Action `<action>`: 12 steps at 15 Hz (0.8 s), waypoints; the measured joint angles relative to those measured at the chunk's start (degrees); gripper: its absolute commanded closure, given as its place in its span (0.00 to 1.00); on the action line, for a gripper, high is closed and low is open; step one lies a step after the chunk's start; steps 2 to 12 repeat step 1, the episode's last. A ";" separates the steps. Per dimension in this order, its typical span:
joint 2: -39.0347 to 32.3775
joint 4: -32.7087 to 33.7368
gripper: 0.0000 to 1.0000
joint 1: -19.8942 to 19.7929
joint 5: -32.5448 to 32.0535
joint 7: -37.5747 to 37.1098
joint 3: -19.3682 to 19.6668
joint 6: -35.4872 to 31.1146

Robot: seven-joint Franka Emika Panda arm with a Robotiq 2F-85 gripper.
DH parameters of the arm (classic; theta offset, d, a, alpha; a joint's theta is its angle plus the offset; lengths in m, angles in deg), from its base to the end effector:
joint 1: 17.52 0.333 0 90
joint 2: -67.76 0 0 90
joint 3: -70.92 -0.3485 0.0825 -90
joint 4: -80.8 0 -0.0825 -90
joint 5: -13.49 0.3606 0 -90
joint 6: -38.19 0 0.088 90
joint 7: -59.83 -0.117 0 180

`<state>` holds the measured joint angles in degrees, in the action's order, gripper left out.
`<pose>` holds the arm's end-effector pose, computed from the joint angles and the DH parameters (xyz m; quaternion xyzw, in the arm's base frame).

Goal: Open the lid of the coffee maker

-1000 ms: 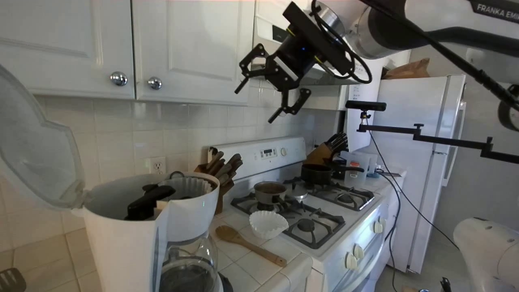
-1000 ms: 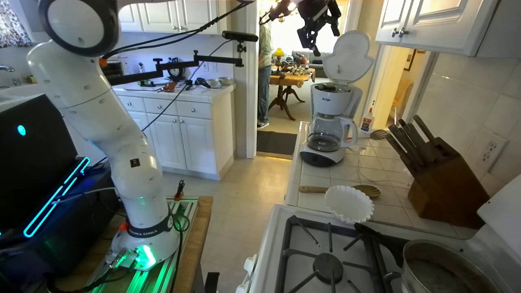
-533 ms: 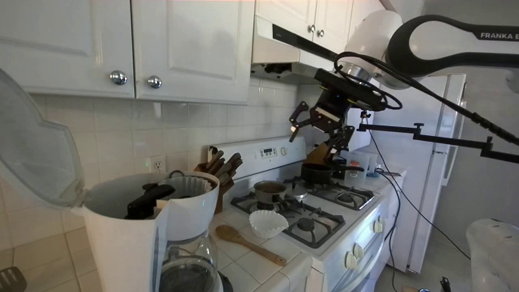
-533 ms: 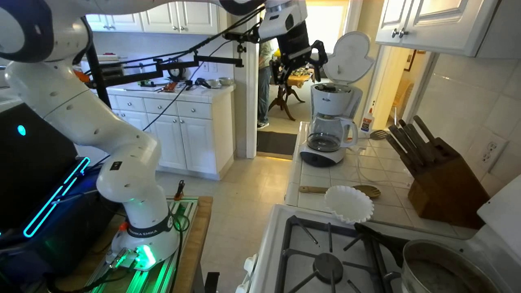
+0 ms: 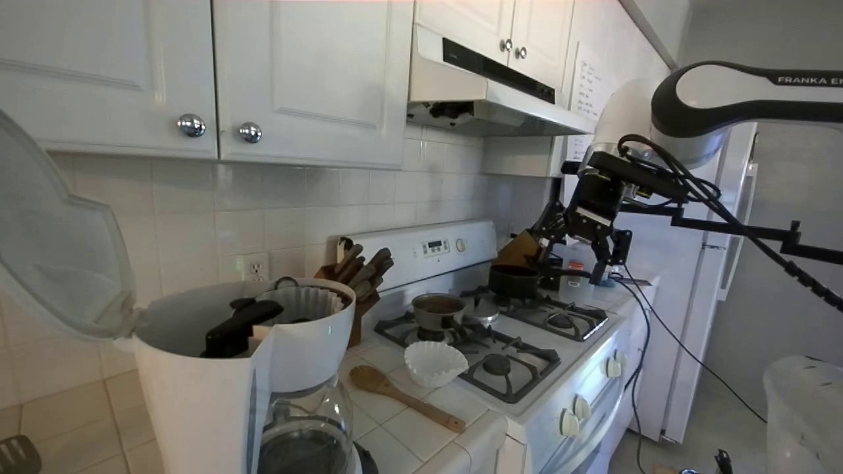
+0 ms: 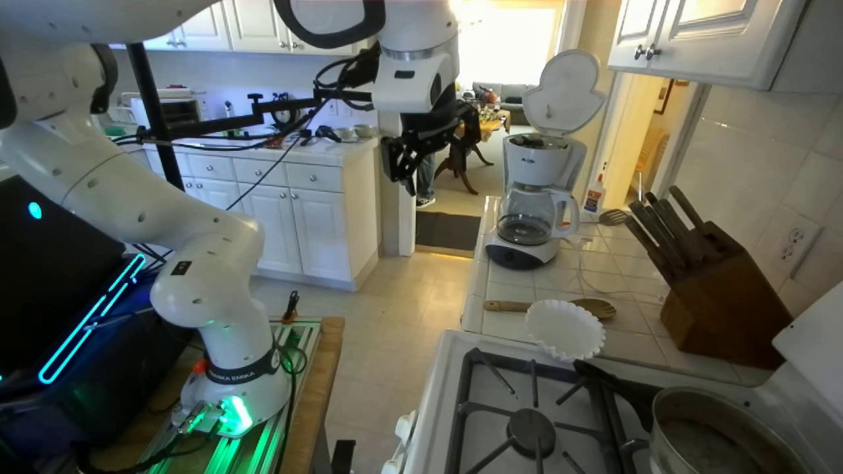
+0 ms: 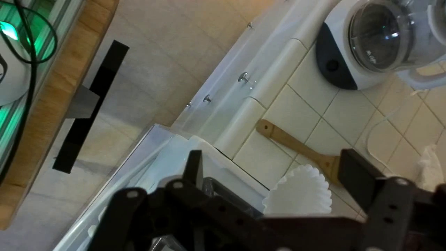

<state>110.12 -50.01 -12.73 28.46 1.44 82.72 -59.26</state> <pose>0.2910 -0.0354 0.6378 -0.8298 0.5168 0.0266 0.2090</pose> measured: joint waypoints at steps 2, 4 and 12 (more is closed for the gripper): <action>0.04 0.00 0.00 -0.12 0.12 0.51 -0.16 0.19; 0.04 0.00 0.00 -0.12 0.12 0.51 -0.16 0.19; 0.04 0.00 0.00 -0.12 0.12 0.51 -0.16 0.19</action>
